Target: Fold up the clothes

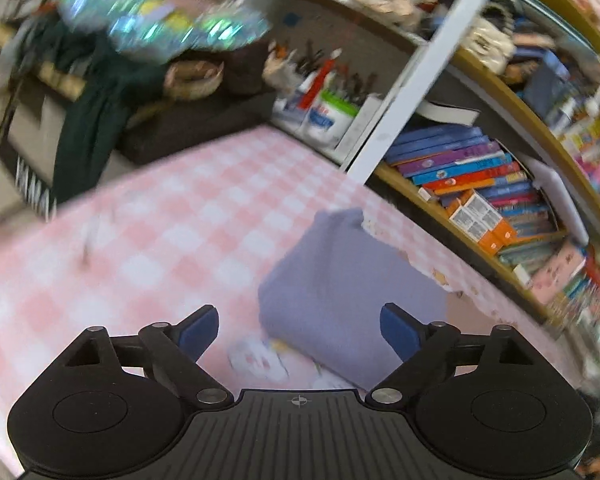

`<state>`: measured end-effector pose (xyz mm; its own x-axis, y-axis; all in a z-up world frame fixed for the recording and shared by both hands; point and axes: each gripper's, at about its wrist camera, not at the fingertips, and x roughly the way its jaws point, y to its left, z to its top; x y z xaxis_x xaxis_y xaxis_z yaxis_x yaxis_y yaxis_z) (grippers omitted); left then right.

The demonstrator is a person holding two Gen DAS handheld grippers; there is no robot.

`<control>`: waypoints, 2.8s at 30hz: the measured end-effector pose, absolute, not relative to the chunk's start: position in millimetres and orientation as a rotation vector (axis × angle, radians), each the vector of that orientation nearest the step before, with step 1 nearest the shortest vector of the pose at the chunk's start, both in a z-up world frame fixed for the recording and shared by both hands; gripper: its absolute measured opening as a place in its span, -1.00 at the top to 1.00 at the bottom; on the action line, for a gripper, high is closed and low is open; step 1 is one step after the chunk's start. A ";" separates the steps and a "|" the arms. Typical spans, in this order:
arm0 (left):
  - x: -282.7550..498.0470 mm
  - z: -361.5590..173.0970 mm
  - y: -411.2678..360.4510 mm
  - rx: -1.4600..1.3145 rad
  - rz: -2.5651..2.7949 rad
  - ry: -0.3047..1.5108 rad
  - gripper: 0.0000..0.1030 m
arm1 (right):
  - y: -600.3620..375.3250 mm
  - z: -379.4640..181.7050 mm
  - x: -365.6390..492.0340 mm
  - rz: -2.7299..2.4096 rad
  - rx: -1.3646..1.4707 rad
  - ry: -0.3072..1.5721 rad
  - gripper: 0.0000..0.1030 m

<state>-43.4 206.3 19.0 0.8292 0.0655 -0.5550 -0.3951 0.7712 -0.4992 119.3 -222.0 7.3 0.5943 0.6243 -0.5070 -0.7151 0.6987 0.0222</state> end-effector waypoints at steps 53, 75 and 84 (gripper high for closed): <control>10.3 -33.0 181.7 -1.019 0.411 0.401 -0.04 | -223.0 -12.4 148.0 1.089 -0.356 0.452 -0.33; 21.1 -6.9 162.8 -0.752 0.346 0.404 0.75 | -223.3 -13.4 146.4 1.094 -0.350 0.460 -0.34; 24.5 -40.7 190.0 -1.037 0.352 0.420 0.42 | -223.6 -13.1 148.1 1.095 -0.349 0.462 -0.34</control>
